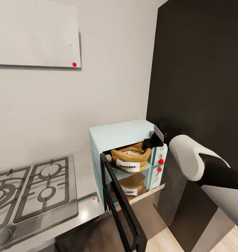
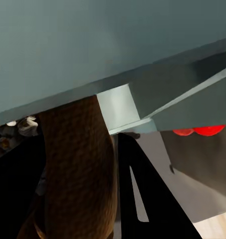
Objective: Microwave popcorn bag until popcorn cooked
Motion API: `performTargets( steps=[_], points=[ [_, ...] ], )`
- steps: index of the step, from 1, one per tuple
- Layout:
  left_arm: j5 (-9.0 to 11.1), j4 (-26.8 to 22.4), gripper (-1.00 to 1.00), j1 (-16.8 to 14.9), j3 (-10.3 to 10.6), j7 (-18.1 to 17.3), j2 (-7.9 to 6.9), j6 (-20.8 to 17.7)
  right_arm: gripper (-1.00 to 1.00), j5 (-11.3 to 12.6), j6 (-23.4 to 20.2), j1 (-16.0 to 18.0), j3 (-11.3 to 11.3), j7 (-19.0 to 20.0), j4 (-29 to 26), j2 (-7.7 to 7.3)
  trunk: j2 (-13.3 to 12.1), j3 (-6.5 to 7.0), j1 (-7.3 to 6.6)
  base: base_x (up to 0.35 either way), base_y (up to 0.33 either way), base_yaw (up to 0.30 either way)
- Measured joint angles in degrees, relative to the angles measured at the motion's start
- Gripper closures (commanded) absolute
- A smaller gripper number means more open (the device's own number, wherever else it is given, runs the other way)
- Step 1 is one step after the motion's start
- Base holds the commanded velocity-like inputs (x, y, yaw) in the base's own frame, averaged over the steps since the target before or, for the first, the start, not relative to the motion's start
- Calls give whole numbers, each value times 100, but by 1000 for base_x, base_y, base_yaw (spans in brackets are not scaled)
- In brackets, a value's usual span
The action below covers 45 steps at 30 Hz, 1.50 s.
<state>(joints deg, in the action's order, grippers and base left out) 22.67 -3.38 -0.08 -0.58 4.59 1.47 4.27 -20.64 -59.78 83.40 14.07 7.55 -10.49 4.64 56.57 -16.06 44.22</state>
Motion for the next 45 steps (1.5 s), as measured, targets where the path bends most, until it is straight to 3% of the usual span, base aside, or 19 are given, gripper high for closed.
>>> performTargets(
  steps=[4, 5, 6, 18, 26, 28, 30, 31, 33, 37, 39, 40, 43, 45],
  points=[
    [0, 0, -100, 0, 0, 0, 0, 0, 100, -13, 1, 1, 10, 0, 15, 0, -1, 0, 0, 5, 0, 0],
    [0, 0, -100, 0, 0, 0, 0, 0, -100, -14, 1, 0, 10, -1, 17, 0, -1, 0, 0, 1, 0, 0],
    [0, 0, -100, 0, 0, 0, 0, 0, -100, -101, 1, -2, -47, 5, 20, 0, -1, -1, 1, 0, 0, 0],
    [-1, 0, -100, 0, 6, 0, 0, 0, -100, -89, 1, -2, -42, 39, -55, -10, -1, -1, 0, -6, 0, 0],
    [0, 0, -100, 0, -2, 2, 12, 1, -100, -77, -1, -3, -56, 133, -389, -64, -2, 0, 4, -297, 0, 0],
    [0, 0, -100, 0, -1, 2, 10, 1, -100, -68, -1, -3, -46, 343, -435, -78, -2, 0, 4, -344, 0, 0],
    [0, 0, -100, 0, -1, 2, 10, 1, -100, -67, -2, -3, -30, 793, -584, -94, -2, 0, 4, -345, 0, 0],
    [1, -1, -100, 0, -1, 2, 10, 1, -100, -77, -2, -3, -30, 1049, -662, -135, -2, 0, 4, -345, 0, 0],
    [0, -1, -100, 0, -1, 1, 9, 0, -100, -94, -1, -3, -33, 1203, -703, -246, -1, 0, 4, -338, 0, 0],
    [0, -2, -100, 1, -1, 1, 9, -1, -100, -131, 1, 4, -40, 1258, -608, -785, -1, 0, 4, -289, 0, 0],
    [0, -1, -100, 0, -1, 0, 9, -1, -100, -133, -2, -41, -36, 1249, -592, -917, -2, -1, 3, -202, 0, 0],
    [-1, -1, -100, 0, 3, 0, 9, -1, -100, -131, 145, -166, -35, 1246, -586, -950, -2, -1, 3, -102, 0, 0],
    [-8, -2, -100, -1, 8, 0, 9, -1, -100, -109, 1128, -942, -35, 1261, -578, -966, -2, -2, 1, -33, 0, 0],
    [-10, -1, -100, -1, 9, 0, 9, -1, -100, -91, 2198, -1533, -34, 1387, -581, -929, -2, -2, 1, -6, 0, 0]
  ],
)
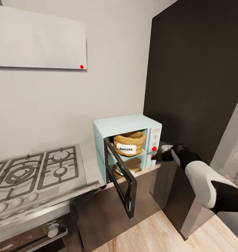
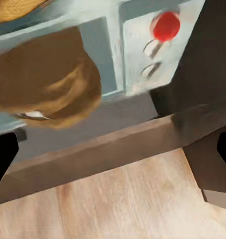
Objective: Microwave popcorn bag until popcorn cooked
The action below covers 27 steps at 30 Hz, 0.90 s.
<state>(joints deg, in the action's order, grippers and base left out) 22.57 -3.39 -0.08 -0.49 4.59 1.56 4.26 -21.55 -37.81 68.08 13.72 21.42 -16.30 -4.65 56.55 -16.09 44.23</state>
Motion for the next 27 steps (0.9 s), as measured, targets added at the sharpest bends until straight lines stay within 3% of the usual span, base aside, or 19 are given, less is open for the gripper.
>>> performTargets(
  steps=[3, 5, 13, 15, 19, 21, 23, 25, 27],
  points=[
    [-1, 1, -100, 0, 2, 0, -7, 0, -100, 16, 1305, -295, -6, 573, 4, 6, 1, 1, 0, -1, 0, 0],
    [-1, 1, -100, 0, 4, 0, -8, 0, -100, 12, 1779, -353, 1, 983, 5, 8, 1, 1, -1, 0, 0, 0],
    [-1, 1, -100, 0, 6, -3, -9, 0, -100, 17, 1918, -369, 4, 1253, -11, 33, 1, 2, -1, 0, 0, 0],
    [-1, 1, -100, 0, 6, -7, -9, 0, -100, 557, 1941, -369, 19, 1216, 3, 35, 1, 2, -1, 0, 0, 0],
    [-1, -1, -100, 0, 10, -8, -9, 0, -100, 711, 1982, -369, 16, 1432, -23, -23, 1, 2, -1, 0, 0, 0],
    [-2, -5, -100, 0, 16, -9, -6, 0, -100, 691, 2334, -380, 13, 1940, 5, -44, 1, 2, -1, 0, 0, 0],
    [-2, -7, -100, 0, 20, -9, -3, 0, -100, 651, 3193, -483, 10, 2627, 19, -53, 1, 1, 0, 34, -3, 0],
    [2, -4, -100, 0, 15, -10, -7, 1, -100, 681, 3607, -567, 10, 2862, 33, -61, 2, 1, -2, 149, -57, 0],
    [6, -3, -100, 0, 10, -10, -8, 0, -100, 693, 3715, -596, 7, 2901, 67, -62, 2, 1, -2, 202, -78, 0]
  ],
)
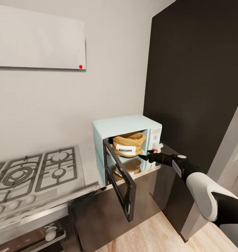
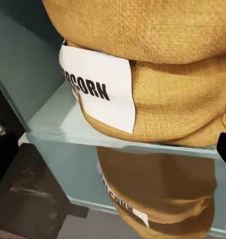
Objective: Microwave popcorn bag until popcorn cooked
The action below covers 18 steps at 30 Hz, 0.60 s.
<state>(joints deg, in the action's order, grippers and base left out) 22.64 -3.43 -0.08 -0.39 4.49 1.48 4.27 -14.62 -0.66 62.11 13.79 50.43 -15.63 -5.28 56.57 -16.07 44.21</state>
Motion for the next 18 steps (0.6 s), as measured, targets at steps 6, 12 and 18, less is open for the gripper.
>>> performTargets(
  steps=[6, 12, 18],
  points=[
    [2, 5, -100, 0, -2, 1, -1, 1, -100, 2, 27, -10, -4, -67, 412, 1, 0, 0, 1, 155, -11, 75],
    [2, 4, -100, 0, -3, 4, 0, 1, -100, -4, 33, -10, 0, -100, 443, -11, -1, 0, 2, 13, 0, 178],
    [2, 3, -100, 0, -6, 9, 7, 0, -100, 21, 42, -11, 10, -116, 380, -198, 0, 0, 0, 54, 0, 10]
  ],
)
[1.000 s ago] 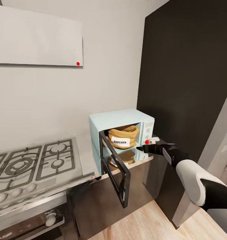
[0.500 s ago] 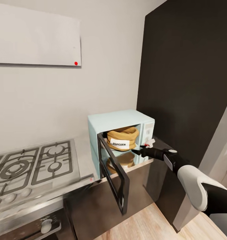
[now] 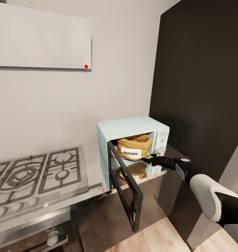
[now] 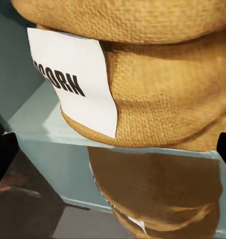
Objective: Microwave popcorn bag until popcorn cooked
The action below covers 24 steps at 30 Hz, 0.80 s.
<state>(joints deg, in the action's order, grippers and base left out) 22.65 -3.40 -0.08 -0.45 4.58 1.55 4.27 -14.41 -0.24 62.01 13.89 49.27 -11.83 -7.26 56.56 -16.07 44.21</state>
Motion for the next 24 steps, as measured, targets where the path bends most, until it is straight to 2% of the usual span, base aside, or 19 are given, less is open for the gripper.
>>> performTargets(
  steps=[7, 13, 24],
  points=[
    [0, 1, -100, 0, 2, 0, -8, 0, -100, 5, 68, 0, -7, -4, -19, -27, 0, 0, -2, 296, 0, 0],
    [0, 1, -100, 0, 2, 0, -8, 0, -100, -28, 66, 0, -32, 11, 13, 41, 0, 0, -2, 297, 0, 0],
    [0, -4, -100, 0, 2, -2, -8, 0, -100, -24, 62, 0, -39, 63, 85, 106, 0, 0, 1, 29, 0, 0]
  ],
)
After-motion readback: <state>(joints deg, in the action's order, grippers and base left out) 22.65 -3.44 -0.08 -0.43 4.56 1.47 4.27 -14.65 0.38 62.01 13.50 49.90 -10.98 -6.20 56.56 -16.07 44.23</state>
